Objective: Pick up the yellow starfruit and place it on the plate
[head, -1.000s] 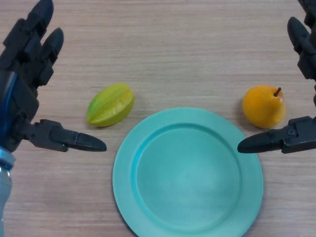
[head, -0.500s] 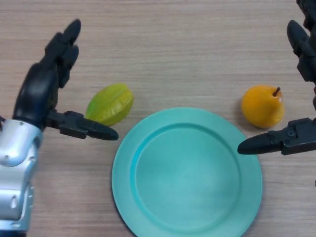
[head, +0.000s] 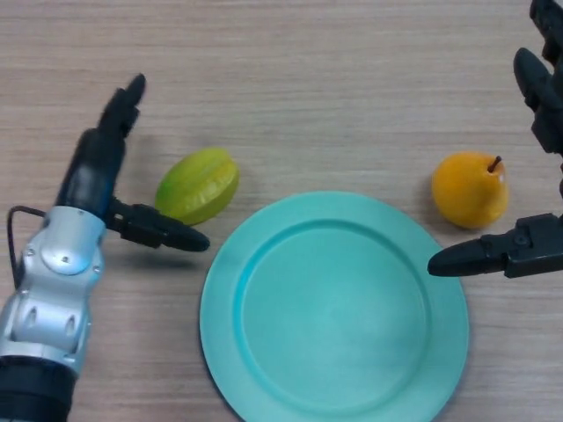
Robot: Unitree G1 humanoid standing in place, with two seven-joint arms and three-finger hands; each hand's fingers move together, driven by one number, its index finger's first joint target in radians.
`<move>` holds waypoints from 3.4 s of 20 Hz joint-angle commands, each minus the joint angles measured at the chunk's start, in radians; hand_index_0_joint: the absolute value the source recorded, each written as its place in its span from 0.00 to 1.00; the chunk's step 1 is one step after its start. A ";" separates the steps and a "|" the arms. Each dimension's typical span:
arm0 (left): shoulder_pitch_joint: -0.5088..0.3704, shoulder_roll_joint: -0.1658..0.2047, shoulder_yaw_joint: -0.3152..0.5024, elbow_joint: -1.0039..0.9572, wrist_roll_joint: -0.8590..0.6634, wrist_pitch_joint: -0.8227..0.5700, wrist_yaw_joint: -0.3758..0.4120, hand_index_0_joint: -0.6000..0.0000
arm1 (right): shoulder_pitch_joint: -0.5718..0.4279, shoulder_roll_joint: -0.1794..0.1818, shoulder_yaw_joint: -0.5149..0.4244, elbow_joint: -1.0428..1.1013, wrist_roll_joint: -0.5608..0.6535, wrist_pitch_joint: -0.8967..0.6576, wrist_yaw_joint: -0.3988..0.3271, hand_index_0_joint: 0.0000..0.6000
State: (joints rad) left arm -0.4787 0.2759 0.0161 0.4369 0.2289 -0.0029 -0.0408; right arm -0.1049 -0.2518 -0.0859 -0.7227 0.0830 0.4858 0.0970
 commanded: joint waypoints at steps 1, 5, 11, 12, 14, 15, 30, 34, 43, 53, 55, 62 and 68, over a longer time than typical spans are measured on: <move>-0.088 0.025 0.018 0.001 0.022 -0.148 0.031 1.00 | -0.031 -0.031 -0.064 -0.057 0.024 -0.140 -0.009 0.00; -0.115 0.008 0.005 0.062 -0.006 -0.205 0.012 1.00 | -0.026 -0.035 -0.070 -0.052 0.022 -0.151 0.001 0.00; -0.105 0.020 -0.011 0.118 0.130 -0.359 0.052 0.10 | -0.022 -0.033 -0.070 -0.051 0.026 -0.153 -0.003 0.00; -0.103 0.023 -0.010 0.127 0.161 -0.377 0.063 0.00 | -0.022 -0.034 -0.064 -0.047 0.018 -0.159 -0.007 0.00; -0.097 0.026 -0.009 0.135 0.182 -0.386 0.078 0.25 | -0.020 -0.033 -0.062 -0.052 0.018 -0.153 -0.004 0.00; -0.094 0.029 -0.007 0.136 0.193 -0.388 0.085 0.50 | -0.021 -0.033 -0.060 -0.054 0.015 -0.147 -0.004 0.00; 0.029 0.073 0.066 -0.145 0.077 -0.292 0.105 0.00 | -0.030 -0.011 -0.008 -0.113 -0.032 -0.090 -0.012 0.00; 0.053 0.078 0.067 -0.193 0.084 -0.323 0.104 0.00 | -0.036 -0.010 -0.011 -0.130 -0.024 -0.076 -0.016 0.00; 0.129 0.078 0.078 -0.462 0.182 -0.240 0.092 0.00 | -0.039 -0.009 -0.004 -0.142 -0.021 -0.051 -0.012 0.00; 0.221 0.064 0.159 -0.660 -0.220 -0.151 -0.015 0.90 | -0.028 -0.006 -0.001 -0.121 -0.021 -0.082 -0.007 0.00; 0.245 0.069 0.187 -0.658 -0.393 -0.165 -0.071 1.00 | -0.034 -0.005 0.001 -0.111 -0.010 -0.093 -0.014 0.00; 0.262 0.078 0.203 -0.627 -0.500 -0.181 -0.083 1.00 | -0.037 -0.006 0.007 -0.073 -0.025 -0.119 -0.005 0.00; 0.207 0.108 0.175 -0.447 -0.134 -0.338 0.016 1.00 | -0.036 -0.005 0.011 -0.044 -0.037 -0.144 0.008 0.00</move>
State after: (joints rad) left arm -0.2288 0.3291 0.1350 0.0560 0.1193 -0.1700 -0.0718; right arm -0.1154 -0.2458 -0.0496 -0.7135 0.0741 0.5100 0.1032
